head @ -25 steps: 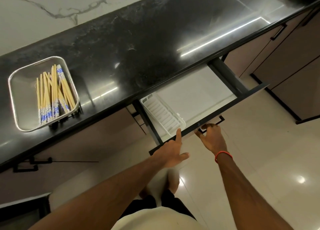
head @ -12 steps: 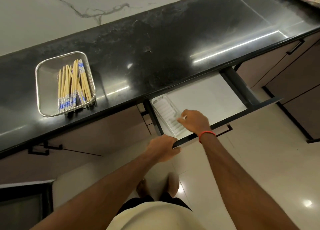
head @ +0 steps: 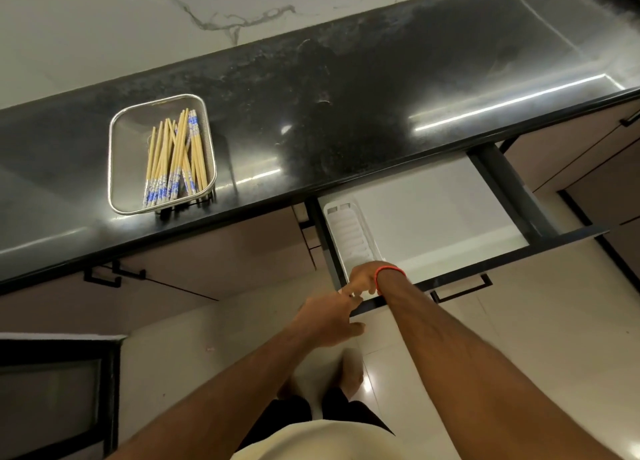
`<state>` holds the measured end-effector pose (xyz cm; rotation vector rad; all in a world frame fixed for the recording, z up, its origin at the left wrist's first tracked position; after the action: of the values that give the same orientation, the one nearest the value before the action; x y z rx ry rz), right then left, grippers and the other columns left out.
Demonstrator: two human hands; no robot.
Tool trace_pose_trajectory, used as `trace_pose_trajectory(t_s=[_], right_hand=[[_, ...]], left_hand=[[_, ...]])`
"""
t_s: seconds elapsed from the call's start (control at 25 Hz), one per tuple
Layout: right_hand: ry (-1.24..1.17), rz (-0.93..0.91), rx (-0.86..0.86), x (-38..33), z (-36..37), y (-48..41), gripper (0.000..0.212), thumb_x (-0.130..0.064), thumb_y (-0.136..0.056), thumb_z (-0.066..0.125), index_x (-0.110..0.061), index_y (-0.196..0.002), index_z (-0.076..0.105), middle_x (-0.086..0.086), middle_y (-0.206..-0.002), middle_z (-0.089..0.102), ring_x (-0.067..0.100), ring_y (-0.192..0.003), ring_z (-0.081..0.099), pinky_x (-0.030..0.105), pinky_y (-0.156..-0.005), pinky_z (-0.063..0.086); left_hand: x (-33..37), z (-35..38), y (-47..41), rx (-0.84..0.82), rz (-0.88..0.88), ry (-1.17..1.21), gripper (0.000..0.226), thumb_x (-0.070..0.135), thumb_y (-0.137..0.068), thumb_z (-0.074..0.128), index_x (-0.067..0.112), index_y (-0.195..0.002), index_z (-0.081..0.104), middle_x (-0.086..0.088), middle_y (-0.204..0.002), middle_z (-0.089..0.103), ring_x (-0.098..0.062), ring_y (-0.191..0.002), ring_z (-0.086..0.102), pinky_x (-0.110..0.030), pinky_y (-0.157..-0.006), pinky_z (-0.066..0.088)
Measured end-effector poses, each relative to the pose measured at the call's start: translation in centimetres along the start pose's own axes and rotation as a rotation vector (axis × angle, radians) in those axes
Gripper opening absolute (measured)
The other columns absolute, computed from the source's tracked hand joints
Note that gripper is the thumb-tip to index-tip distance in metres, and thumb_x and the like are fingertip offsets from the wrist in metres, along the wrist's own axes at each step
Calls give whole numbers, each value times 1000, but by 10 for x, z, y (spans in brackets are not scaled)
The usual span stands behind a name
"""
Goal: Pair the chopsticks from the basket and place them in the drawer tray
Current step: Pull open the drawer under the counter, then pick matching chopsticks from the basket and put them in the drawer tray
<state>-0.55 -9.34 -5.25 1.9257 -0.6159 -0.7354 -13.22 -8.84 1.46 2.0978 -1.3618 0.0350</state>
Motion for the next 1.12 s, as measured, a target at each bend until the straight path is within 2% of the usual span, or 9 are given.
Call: trace_pose_trajectory(t_s=[0.12, 0.24, 0.36, 0.52, 0.64, 0.76, 0.92, 1.12], right_hand=[[38, -10, 26, -1, 10, 2, 36, -48, -86, 62, -13, -95, 62, 8, -100, 64, 24, -90, 59, 35, -84, 47], [143, -8, 242, -4, 3, 20, 43, -57, -84, 60, -20, -104, 59, 7, -109, 65, 25, -91, 57, 37, -82, 44], [173, -44, 520, -17, -6, 47, 42, -58, -89, 56, -19, -103, 58, 7, -107, 67, 26, -88, 59, 37, -78, 43], [162, -141, 778, -41, 5, 80, 47, -55, -93, 53, -16, -118, 61, 9, -109, 69, 29, -98, 65, 39, -85, 50], [181, -201, 841, -66, 15, 99, 47, -54, -92, 55, -16, -119, 60, 10, -107, 70, 31, -100, 65, 42, -86, 53], [140, -269, 886, -99, 16, 116, 47, -55, -90, 57, -18, -119, 60, 8, -107, 71, 29, -102, 65, 45, -89, 53], [102, -400, 970, -154, 0, 144, 49, -54, -90, 57, -20, -126, 60, 7, -113, 71, 26, -106, 64, 45, -92, 52], [63, -533, 1058, -206, -35, 172, 46, -54, -89, 59, -22, -121, 64, 3, -110, 72, 22, -102, 66, 41, -89, 54]], left_hand=[[2, 0, 8, 16, 26, -45, 46, 49, -94, 55, 24, -133, 57, -1, -100, 70, -14, -73, 54, -26, -57, 39], [-3, -6, 17, 70, -1, -75, 47, 49, -93, 56, 23, -132, 54, -3, -97, 71, -19, -77, 63, -32, -66, 54], [-14, -10, 29, 131, -19, -64, 50, 47, -94, 58, 23, -138, 52, -4, -102, 71, -19, -85, 66, -33, -70, 55], [-39, -24, 61, 278, -64, 57, 55, 46, -95, 59, 30, -145, 45, 0, -112, 69, -16, -97, 66, -33, -79, 57], [-63, -41, 92, 410, -95, 112, 60, 46, -93, 62, 28, -147, 46, -1, -136, 64, -22, -122, 61, -41, -96, 50], [-85, -66, 119, 509, -154, 91, 66, 49, -91, 63, 26, -150, 42, -4, -148, 55, -25, -132, 53, -50, -102, 45], [-116, -102, 148, 587, -252, 152, 72, 51, -91, 62, 25, -154, 38, -2, -155, 46, -26, -140, 43, -51, -107, 42], [-147, -133, 169, 675, -294, 312, 74, 48, -91, 65, 21, -154, 37, -5, -157, 44, -25, -144, 40, -55, -112, 38]])
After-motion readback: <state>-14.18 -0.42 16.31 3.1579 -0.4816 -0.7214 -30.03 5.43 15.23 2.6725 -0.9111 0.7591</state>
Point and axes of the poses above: each hand's wrist, its own y-axis away from the middle knuckle, its own z-axis out of the palm, x = y × z, the point moved 5 cm from there along -y, towards the middle knuckle
